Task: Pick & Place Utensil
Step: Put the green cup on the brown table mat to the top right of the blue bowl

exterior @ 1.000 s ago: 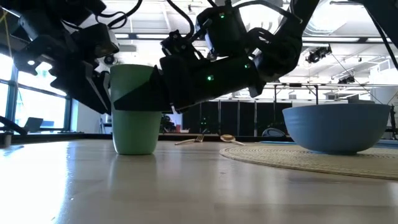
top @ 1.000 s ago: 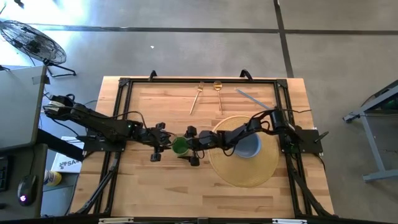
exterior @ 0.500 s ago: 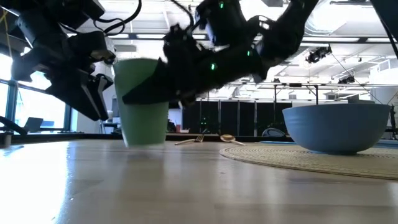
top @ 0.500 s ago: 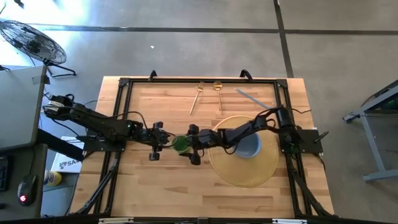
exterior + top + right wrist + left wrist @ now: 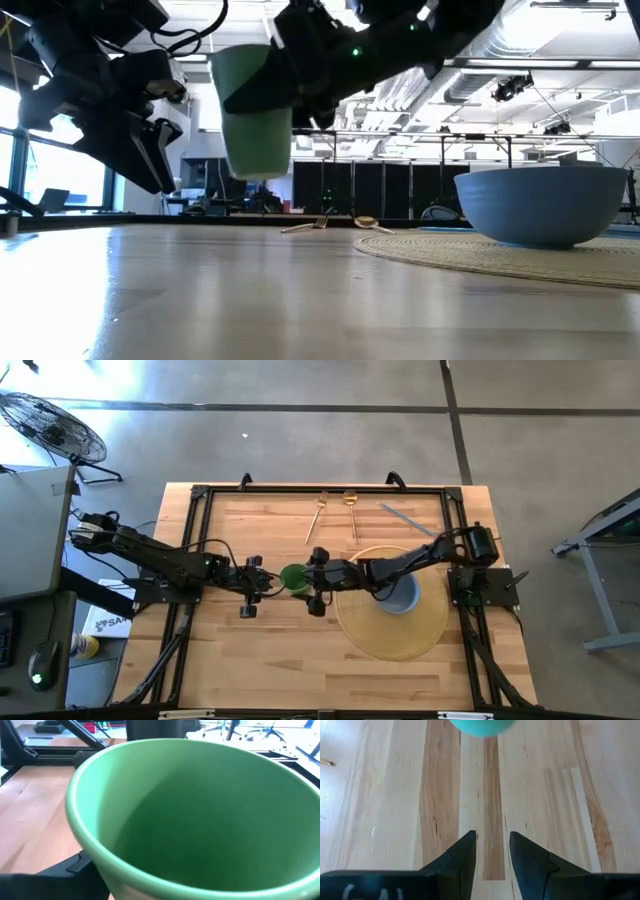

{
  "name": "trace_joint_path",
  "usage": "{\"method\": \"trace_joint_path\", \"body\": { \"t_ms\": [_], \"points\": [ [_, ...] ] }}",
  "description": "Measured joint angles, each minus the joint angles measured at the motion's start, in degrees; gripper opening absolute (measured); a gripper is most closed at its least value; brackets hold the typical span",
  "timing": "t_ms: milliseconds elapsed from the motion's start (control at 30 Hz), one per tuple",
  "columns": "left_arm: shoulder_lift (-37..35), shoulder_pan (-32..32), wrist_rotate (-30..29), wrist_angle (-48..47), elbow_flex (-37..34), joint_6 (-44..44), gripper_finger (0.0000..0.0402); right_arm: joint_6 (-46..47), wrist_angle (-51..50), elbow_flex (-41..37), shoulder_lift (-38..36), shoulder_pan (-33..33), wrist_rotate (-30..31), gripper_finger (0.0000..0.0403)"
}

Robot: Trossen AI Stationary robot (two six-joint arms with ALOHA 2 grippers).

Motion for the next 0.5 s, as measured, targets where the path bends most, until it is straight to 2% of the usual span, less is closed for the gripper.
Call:
{"method": "trace_joint_path", "body": {
  "t_ms": [500],
  "points": [
    [0.0, 0.0, -0.1, 0.0, 0.0, 0.0, 0.0115, -2.5, -4.0, 0.0, -2.4, 3.3, 0.3, 0.0339]
  ]
}}
